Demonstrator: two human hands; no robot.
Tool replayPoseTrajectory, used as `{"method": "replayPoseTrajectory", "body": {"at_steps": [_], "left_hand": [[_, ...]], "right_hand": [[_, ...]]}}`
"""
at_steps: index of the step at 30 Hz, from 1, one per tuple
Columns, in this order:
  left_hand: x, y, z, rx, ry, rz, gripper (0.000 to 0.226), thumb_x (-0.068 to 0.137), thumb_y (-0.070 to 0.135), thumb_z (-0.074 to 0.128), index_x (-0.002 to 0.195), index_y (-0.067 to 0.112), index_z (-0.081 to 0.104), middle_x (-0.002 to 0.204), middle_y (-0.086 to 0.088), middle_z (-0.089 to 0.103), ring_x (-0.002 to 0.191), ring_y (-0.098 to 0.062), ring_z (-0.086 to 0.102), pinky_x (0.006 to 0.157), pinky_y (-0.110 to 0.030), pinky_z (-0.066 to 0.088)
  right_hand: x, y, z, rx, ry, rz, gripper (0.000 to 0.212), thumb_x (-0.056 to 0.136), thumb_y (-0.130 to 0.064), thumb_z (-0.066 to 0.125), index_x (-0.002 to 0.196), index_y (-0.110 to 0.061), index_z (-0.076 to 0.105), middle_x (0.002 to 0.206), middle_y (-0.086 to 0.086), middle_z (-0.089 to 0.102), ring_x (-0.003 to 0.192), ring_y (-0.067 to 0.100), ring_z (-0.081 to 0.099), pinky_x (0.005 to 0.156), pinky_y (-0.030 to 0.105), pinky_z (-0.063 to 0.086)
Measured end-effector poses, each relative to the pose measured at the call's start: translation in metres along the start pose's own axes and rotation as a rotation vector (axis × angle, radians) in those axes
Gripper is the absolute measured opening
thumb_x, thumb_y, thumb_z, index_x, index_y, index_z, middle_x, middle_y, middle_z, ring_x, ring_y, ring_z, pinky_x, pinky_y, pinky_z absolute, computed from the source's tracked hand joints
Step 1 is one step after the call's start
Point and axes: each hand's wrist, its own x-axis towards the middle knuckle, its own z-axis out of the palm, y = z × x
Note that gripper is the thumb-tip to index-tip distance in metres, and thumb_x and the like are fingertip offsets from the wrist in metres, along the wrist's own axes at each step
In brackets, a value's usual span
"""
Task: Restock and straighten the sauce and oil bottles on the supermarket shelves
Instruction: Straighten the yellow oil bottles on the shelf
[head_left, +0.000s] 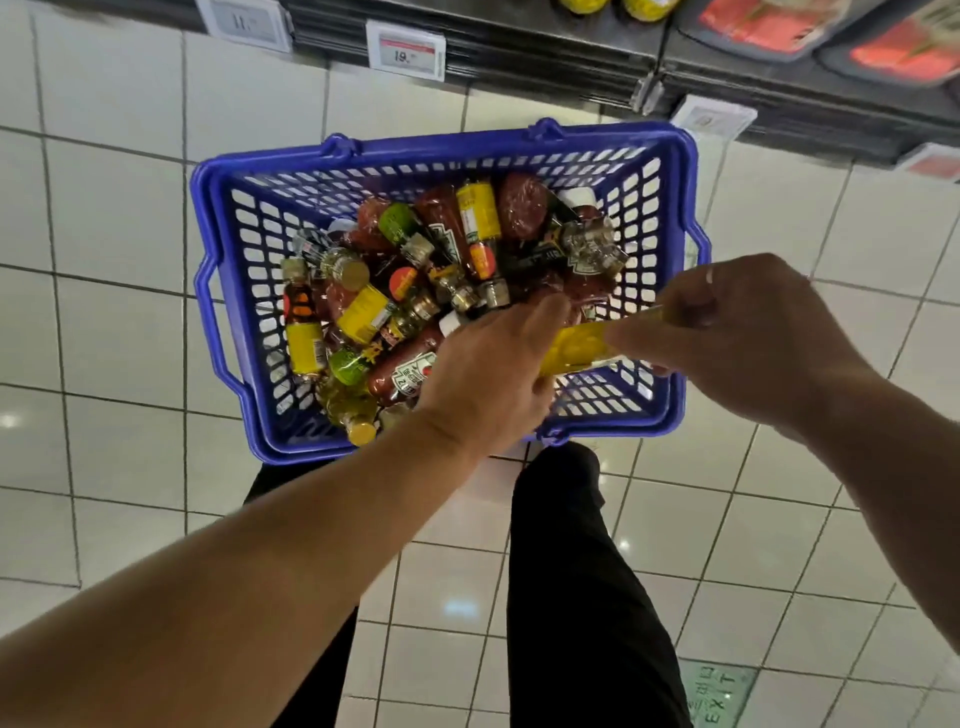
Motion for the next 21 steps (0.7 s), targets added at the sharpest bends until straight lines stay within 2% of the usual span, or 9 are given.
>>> {"method": "replayPoseTrajectory", "body": {"at_steps": [3,5,8,11,13,16,17,19,21], "left_hand": [[0.000,-0.021,-0.014,-0.080,-0.139,-0.058,0.056,0.075,0.022,0.085,0.125,0.014,0.061,0.106,-0.008,0.070,0.085,-0.020,0.066,0.073,-0.032,0.055],[-0.003,-0.040,-0.026,-0.112,-0.146,-0.123,0.055,0.082,0.023,0.082,0.131,0.012,0.061,0.117,-0.011,0.069,0.094,-0.019,0.065,0.078,-0.024,0.048],[-0.009,-0.073,-0.052,-0.109,0.029,-0.320,0.056,0.082,0.028,0.080,0.131,0.011,0.059,0.120,-0.012,0.067,0.100,-0.011,0.053,0.081,-0.008,0.031],[-0.015,-0.101,-0.077,-0.163,0.161,-0.411,0.048,0.079,0.025,0.079,0.121,0.007,0.065,0.103,0.001,0.069,0.083,0.007,0.056,0.073,0.004,0.034],[-0.019,-0.118,-0.091,-0.169,0.191,-0.413,0.051,0.079,0.025,0.081,0.121,0.003,0.064,0.101,0.008,0.063,0.086,0.011,0.056,0.074,0.008,0.032],[-0.029,-0.143,-0.107,-0.152,0.130,-0.428,0.064,0.080,0.044,0.077,0.129,0.007,0.059,0.113,0.011,0.062,0.105,-0.002,0.057,0.083,0.004,0.033],[-0.032,-0.152,-0.110,-0.152,0.104,-0.428,0.067,0.080,0.047,0.073,0.131,0.007,0.057,0.119,0.009,0.063,0.109,-0.006,0.059,0.090,-0.002,0.038],[-0.040,-0.167,-0.112,-0.167,0.067,-0.427,0.071,0.080,0.047,0.072,0.136,0.007,0.055,0.128,0.000,0.067,0.118,-0.015,0.062,0.101,-0.025,0.047],[-0.047,-0.177,-0.111,-0.142,0.063,-0.460,0.068,0.080,0.043,0.074,0.137,0.011,0.055,0.128,0.000,0.067,0.119,-0.016,0.062,0.100,-0.029,0.049]], "right_hand": [[-0.003,0.009,0.013,0.070,-0.083,0.012,0.047,0.066,-0.075,0.073,0.080,-0.031,0.074,0.075,-0.013,0.074,0.068,0.002,0.068,0.065,0.030,0.050],[0.000,0.011,0.027,0.142,-0.150,0.034,0.050,0.066,-0.073,0.076,0.093,-0.031,0.075,0.083,-0.013,0.076,0.076,0.002,0.070,0.072,0.030,0.053],[0.003,0.012,0.065,-0.033,-0.224,-0.018,0.043,0.072,-0.060,0.079,0.099,-0.028,0.070,0.087,-0.012,0.072,0.084,0.009,0.068,0.078,0.033,0.054],[0.002,-0.001,0.121,-0.206,-0.389,-0.163,0.043,0.081,-0.039,0.079,0.117,-0.019,0.067,0.105,-0.002,0.070,0.099,0.020,0.066,0.089,0.037,0.054],[0.005,-0.015,0.156,-0.250,-0.430,-0.236,0.054,0.083,-0.035,0.079,0.131,-0.016,0.061,0.120,0.007,0.066,0.111,0.025,0.062,0.096,0.038,0.050],[0.017,-0.041,0.205,-0.307,-0.412,-0.365,0.072,0.082,-0.039,0.078,0.144,-0.016,0.050,0.135,0.011,0.055,0.125,0.031,0.052,0.106,0.040,0.044],[0.022,-0.051,0.220,-0.344,-0.402,-0.400,0.076,0.081,-0.045,0.077,0.146,-0.018,0.047,0.134,0.012,0.053,0.126,0.033,0.050,0.105,0.042,0.044],[0.032,-0.069,0.247,-0.437,-0.376,-0.425,0.080,0.081,-0.060,0.071,0.147,-0.024,0.043,0.130,0.012,0.054,0.123,0.035,0.051,0.101,0.046,0.047],[0.039,-0.083,0.269,-0.531,-0.387,-0.402,0.077,0.085,-0.068,0.060,0.149,-0.028,0.041,0.133,0.011,0.055,0.123,0.037,0.049,0.100,0.049,0.044]]}}
